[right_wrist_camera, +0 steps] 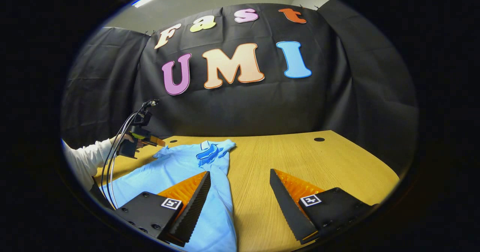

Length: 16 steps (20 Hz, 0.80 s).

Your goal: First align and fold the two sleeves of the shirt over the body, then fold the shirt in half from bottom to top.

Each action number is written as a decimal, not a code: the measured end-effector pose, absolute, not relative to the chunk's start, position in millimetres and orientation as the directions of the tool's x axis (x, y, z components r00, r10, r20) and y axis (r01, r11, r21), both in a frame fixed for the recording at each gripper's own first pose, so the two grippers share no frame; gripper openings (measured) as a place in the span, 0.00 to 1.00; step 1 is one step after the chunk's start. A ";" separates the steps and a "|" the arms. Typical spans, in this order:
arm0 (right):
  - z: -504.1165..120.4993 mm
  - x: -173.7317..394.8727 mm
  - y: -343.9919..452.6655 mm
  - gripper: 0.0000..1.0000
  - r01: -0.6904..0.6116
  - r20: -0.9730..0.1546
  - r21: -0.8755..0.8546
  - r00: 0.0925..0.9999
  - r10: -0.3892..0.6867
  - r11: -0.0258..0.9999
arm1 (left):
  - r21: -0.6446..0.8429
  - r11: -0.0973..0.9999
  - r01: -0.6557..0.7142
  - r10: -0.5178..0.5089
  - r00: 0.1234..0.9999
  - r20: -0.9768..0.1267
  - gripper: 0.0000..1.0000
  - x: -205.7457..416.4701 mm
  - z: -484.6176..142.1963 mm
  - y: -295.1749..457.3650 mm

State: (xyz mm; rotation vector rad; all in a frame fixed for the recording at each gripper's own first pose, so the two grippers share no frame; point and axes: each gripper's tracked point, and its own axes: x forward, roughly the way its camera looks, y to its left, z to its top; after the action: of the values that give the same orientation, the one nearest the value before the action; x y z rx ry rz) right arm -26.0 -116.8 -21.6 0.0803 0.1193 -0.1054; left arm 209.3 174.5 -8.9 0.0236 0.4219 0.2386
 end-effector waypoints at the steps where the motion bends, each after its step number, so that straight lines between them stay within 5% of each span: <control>1: -20.2 -26.4 -117.1 0.98 0.110 -0.122 0.076 0.988 -0.100 0.991 | 0.072 0.970 -0.234 0.243 0.878 -0.413 0.79 206.8 -13.4 178.5; 5: -18.7 -27.0 -118.5 0.98 0.114 -0.119 0.078 0.987 -0.104 0.990 | 0.059 0.967 -0.247 0.246 0.859 -0.449 0.87 206.5 -31.5 183.4; 16: -19.7 -27.9 -117.6 0.98 0.112 -0.123 0.074 0.987 -0.103 0.991 | 0.046 0.969 -0.244 0.234 0.838 -0.493 0.87 205.5 -51.7 183.2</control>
State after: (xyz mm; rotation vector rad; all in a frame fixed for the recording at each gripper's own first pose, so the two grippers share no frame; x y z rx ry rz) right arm -27.9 -117.6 -19.7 0.0809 0.1196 -0.1081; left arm 205.5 183.2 -51.7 -0.0192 0.5186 0.2525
